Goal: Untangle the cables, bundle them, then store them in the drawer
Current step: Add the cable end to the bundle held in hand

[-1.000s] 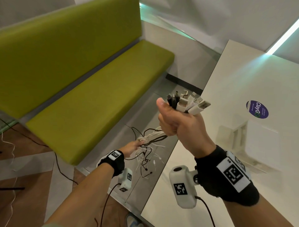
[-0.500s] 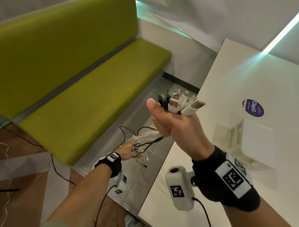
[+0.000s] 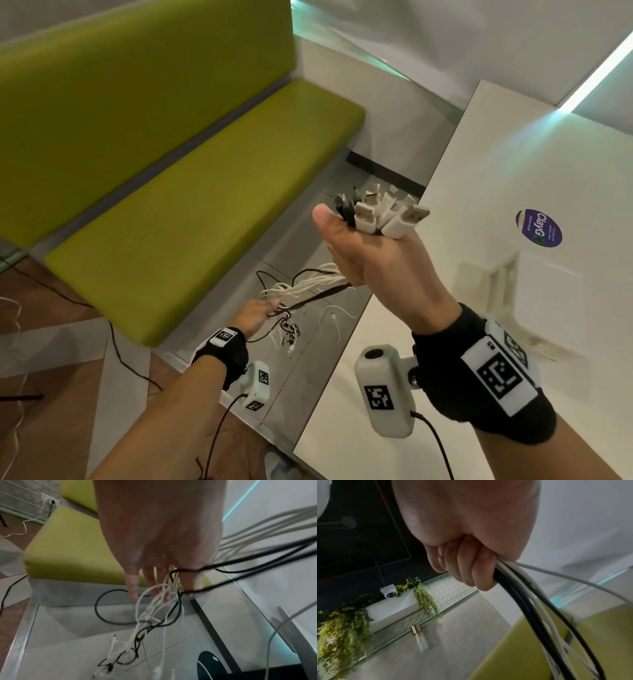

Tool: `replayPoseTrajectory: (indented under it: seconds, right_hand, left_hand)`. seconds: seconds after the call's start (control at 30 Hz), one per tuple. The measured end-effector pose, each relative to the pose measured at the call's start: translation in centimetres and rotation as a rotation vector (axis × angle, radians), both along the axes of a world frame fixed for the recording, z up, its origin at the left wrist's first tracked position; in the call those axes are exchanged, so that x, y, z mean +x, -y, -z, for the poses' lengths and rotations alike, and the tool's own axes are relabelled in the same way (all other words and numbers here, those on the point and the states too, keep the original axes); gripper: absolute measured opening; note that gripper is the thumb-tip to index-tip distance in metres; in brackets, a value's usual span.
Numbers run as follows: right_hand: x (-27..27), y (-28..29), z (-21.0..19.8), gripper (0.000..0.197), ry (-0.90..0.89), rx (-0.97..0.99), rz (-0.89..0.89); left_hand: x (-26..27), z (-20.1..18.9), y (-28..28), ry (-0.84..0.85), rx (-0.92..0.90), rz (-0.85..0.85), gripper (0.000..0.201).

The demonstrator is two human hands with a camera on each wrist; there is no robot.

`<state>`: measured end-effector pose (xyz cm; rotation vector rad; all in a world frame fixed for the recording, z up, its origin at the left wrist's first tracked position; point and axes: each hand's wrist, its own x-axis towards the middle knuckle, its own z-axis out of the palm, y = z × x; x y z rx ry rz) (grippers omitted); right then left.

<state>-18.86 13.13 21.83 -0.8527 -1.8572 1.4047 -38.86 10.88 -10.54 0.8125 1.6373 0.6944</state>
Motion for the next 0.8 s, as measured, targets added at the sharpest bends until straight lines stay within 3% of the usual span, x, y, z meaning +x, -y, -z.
replayPoseTrajectory:
  seconds: [0.07, 0.13, 0.23, 0.37, 0.47, 0.53, 0.6, 0.7, 0.8]
  right_hand:
    - [-0.2, 0.3, -0.2, 0.052, 0.034, 0.052, -0.003]
    - [-0.4, 0.4, -0.4, 0.053, 0.073, 0.084, 0.002]
    - [-0.5, 0.2, -0.3, 0.052, 0.075, 0.079, 0.019]
    - [0.1, -0.6, -0.2, 0.048, -0.009, 0.012, 0.052]
    - [0.4, -1.1, -0.4, 0.046, 0.024, 0.052, 0.059]
    - [0.6, -1.3, -0.4, 0.047, 0.063, 0.094, 0.071]
    - [0.7, -1.4, -0.2, 0.046, 0.055, 0.065, 0.084]
    - [0.6, -1.6, 0.1, 0.046, 0.046, 0.035, 0.082]
    - [0.3, -1.3, -0.2, 0.047, 0.012, 0.006, 0.06]
  left_hand:
    - [-0.2, 0.4, -0.2, -0.199, 0.101, 0.053, 0.026]
    - [-0.2, 0.7, -0.1, -0.396, 0.093, 0.044, 0.045]
    - [0.3, 0.0, -0.1, -0.383, 0.021, 0.041, 0.071]
    - [0.0, -0.1, 0.1, -0.411, 0.105, 0.122, 0.05]
    - [-0.5, -0.2, 0.4, -0.433, 0.084, 0.023, 0.029]
    - [-0.8, -0.2, 0.7, -0.484, 0.109, -0.027, 0.032]
    - [-1.1, -0.6, 0.8, -0.579, 0.105, 0.059, 0.043]
    - [-1.0, -1.2, 0.3, -0.42, 0.075, 0.062, 0.035]
    - [-0.4, -0.9, -0.3, -0.14, 0.125, -0.158, 0.029]
